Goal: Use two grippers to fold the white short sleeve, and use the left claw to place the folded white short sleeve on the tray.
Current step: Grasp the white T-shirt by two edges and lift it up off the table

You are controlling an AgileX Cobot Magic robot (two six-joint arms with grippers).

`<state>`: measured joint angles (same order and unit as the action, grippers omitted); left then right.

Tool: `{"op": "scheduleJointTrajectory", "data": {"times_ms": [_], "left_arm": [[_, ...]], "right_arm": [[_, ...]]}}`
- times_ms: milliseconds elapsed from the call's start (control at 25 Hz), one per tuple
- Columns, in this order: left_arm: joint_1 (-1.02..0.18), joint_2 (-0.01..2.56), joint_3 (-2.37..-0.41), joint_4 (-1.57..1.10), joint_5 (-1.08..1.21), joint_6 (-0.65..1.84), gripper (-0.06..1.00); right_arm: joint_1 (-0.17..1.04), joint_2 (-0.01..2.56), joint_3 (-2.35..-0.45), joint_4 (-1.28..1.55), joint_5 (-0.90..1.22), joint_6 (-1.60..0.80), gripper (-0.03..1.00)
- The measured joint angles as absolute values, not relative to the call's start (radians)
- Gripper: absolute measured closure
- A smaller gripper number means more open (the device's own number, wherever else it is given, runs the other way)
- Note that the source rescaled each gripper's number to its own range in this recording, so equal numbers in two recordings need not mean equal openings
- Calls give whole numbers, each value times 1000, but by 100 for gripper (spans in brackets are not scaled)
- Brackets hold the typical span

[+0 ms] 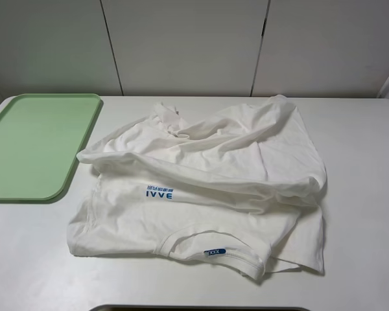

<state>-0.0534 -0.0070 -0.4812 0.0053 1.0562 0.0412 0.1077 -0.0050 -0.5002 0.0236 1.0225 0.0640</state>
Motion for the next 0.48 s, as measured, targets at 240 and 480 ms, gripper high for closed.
{"op": "scheduleJointTrajectory", "data": {"times_ms": [240, 480], "left_arm": [[-53, -7, -481, 0, 1056, 41, -3], [-53, -7, -481, 5, 1056, 41, -3]], "right_arm": [[108, -5, -500, 24, 1023, 64, -3], [108, -5, -500, 24, 1023, 64, -3]]}}
